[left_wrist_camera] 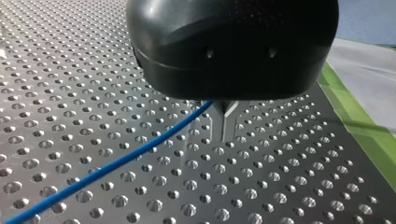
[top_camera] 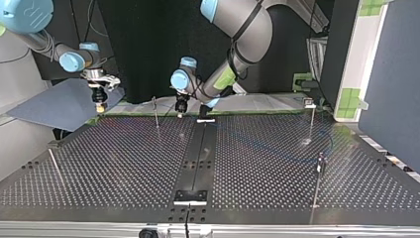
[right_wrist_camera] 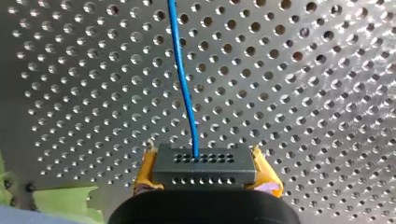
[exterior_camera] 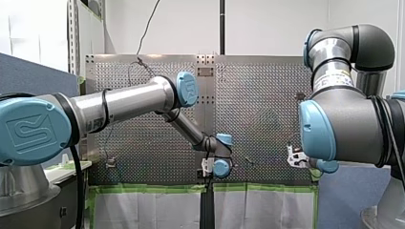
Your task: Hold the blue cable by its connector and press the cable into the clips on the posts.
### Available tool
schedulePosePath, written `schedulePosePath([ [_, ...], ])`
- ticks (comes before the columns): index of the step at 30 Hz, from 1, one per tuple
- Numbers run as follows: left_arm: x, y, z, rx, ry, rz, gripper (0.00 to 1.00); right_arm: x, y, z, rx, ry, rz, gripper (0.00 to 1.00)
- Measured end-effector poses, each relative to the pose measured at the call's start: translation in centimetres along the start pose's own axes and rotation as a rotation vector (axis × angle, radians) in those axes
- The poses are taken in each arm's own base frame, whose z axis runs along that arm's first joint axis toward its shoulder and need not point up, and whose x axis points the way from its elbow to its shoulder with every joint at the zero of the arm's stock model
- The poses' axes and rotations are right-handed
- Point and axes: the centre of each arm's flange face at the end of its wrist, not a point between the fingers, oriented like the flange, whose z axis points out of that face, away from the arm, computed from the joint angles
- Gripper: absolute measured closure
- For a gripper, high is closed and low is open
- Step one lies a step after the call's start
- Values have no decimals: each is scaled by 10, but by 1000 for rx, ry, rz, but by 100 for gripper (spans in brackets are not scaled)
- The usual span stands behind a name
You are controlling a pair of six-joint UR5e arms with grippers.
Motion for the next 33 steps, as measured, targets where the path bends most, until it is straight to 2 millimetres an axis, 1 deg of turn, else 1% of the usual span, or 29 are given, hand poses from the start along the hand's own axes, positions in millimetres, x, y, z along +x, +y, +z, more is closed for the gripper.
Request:
schedulePosePath([
  [13, -3, -1, 1, -4, 2, 4, 100, 10, 10, 14, 12, 40, 16, 100],
  [25, -6, 15, 9, -55, -9, -15, 100, 22, 21, 31, 13, 80, 26, 100],
  [29, -7, 16, 11, -47, -11, -29, 100, 16, 23, 35, 12, 76, 29, 100],
  [33, -9, 18, 14, -38, -12, -44, 100, 0, 23, 38, 15, 49, 33, 100],
])
